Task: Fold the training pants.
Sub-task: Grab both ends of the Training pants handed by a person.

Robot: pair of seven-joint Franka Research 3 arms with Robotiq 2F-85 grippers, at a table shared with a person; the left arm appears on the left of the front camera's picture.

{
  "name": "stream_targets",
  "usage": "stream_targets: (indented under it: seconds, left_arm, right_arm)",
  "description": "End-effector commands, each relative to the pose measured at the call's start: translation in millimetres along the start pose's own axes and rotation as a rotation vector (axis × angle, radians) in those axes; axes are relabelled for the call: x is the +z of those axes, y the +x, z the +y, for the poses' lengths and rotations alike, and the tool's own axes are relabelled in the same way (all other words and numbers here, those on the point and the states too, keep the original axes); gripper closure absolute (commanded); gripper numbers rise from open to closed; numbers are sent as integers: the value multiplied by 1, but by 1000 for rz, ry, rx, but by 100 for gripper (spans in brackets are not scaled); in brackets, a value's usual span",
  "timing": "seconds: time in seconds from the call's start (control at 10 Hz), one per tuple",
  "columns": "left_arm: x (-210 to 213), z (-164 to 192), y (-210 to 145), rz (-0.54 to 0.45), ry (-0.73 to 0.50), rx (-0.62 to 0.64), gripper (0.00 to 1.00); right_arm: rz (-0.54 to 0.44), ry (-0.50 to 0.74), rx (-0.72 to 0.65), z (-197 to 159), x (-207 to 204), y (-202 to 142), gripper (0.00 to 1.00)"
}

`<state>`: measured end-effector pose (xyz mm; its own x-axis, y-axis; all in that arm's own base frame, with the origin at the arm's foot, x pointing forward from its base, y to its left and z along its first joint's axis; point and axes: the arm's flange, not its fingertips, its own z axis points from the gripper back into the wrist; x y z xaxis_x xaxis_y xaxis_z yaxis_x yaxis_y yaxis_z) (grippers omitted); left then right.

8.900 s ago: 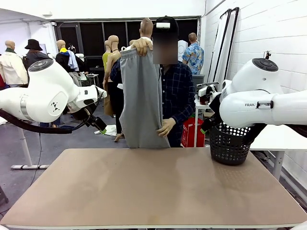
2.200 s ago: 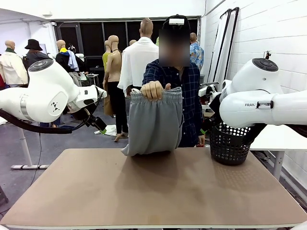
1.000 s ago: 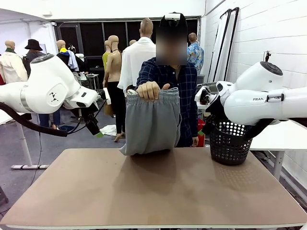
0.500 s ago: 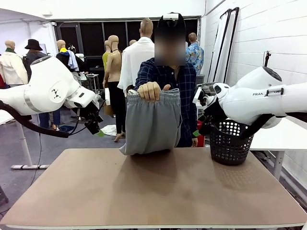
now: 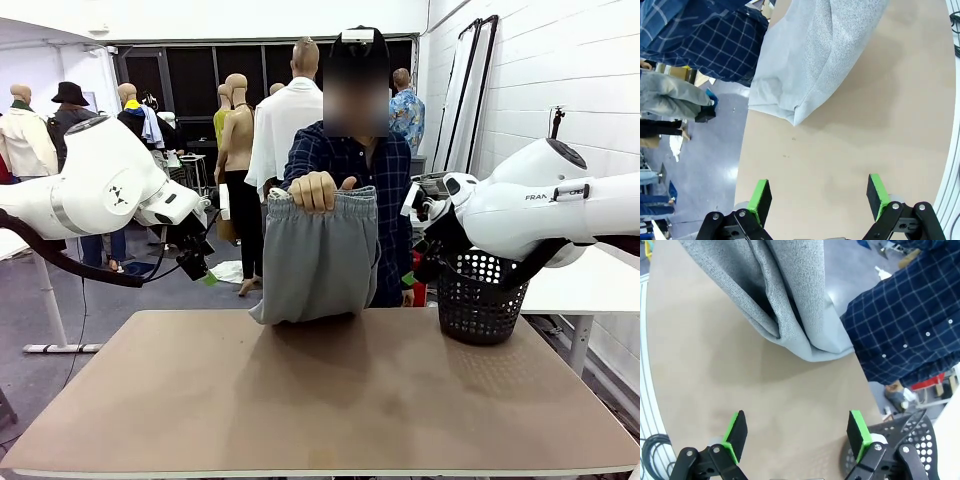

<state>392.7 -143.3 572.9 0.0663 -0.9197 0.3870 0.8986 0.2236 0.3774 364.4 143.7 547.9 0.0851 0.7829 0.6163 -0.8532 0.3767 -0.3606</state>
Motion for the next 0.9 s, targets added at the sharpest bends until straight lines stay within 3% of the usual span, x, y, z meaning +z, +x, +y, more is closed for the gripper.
stream_targets:
  seconds: [0.0,0.3,0.8]
  left_arm:
    - [-6,10,-3,5,-7,-28,0]
    - [-20,18,-3,-103,-45,-56,0]
    - [-46,33,0,-161,-46,-172,0]
  right_arm:
    - [-29,-4,45,-10,-8,2,0]
    - [-126,41,102,-26,-24,0,0]
    - [-193,94,109,-35,-43,-2,0]
